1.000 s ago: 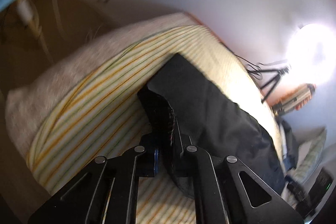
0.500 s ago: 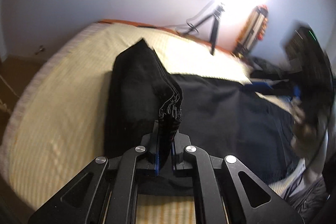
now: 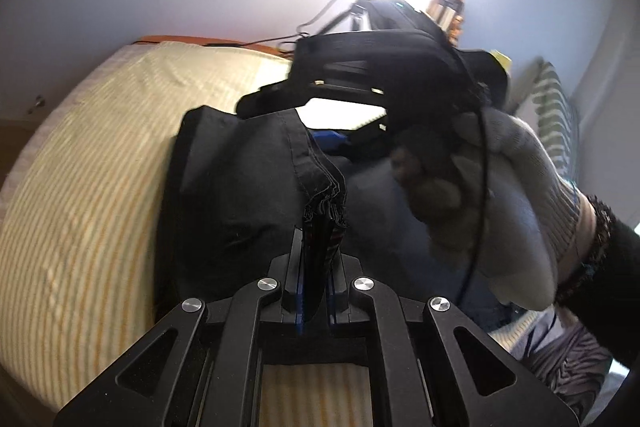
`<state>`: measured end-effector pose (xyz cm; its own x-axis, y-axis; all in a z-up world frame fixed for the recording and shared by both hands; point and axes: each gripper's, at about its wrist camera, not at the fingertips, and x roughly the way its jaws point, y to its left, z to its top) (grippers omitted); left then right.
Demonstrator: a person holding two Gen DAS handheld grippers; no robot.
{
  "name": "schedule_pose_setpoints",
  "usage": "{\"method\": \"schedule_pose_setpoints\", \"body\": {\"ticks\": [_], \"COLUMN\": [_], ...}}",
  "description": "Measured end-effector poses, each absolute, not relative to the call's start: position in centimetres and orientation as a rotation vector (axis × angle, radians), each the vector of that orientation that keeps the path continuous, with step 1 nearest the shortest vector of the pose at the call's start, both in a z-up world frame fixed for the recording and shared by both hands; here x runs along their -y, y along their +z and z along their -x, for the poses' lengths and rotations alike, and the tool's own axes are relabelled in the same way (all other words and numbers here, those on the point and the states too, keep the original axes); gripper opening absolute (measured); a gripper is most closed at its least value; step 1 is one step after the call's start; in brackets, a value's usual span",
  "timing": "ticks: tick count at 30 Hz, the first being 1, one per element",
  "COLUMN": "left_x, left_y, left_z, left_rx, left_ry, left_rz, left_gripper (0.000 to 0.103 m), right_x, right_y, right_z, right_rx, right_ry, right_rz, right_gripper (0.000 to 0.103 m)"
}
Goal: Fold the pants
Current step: 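Grasp the trouser waistband end with the left tool and lift it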
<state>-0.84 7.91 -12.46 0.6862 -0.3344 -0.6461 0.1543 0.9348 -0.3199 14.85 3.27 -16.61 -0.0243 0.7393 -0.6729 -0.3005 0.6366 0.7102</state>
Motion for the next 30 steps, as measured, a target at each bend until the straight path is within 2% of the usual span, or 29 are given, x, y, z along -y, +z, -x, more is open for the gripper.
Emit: {"method": "schedule_pose_setpoints", "body": {"ticks": [2, 3, 4, 5, 8, 19, 30], "left_x": [-7.3, -7.1, -6.8, -6.6, -5.4, 1.4, 9.2], "left_y": [-12.3, -12.2, -12.1, -11.9, -11.3, -10.0, -10.7], "left_z": [0.9, 0.9, 0.7, 0.5, 0.5, 0.5, -0.1], "left_rx": [-0.768, -0.768, -0.769, -0.768, -0.758, -0.754, -0.801], "left_ry": [-0.296, -0.307, -0.318, -0.327, -0.351, -0.544, -0.702], "left_rz": [0.241, 0.247, 0.254, 0.262, 0.249, 0.193, 0.095], "left_gripper": [0.006, 0.006, 0.006, 0.006, 0.006, 0.006, 0.006], "right_x": [-3.0, -2.9, -2.5, -2.0, -0.2, 8.7, 18.6], "right_y": [-16.4, -16.3, -16.2, -16.0, -15.0, -9.0, -8.9], "right_z": [-14.7, -14.7, -14.8, -14.6, -14.7, -12.2, -10.1], "right_rx": [-1.352, -1.346, -1.339, -1.326, -1.279, -1.093, -1.062], "right_ry": [0.853, 0.852, 0.847, 0.841, 0.823, 0.68, 0.543], "right_rz": [-0.38, -0.368, -0.359, -0.355, -0.351, -0.276, -0.314], "right_gripper": [0.036, 0.03, 0.018, 0.014, 0.008, 0.006, 0.006]}}
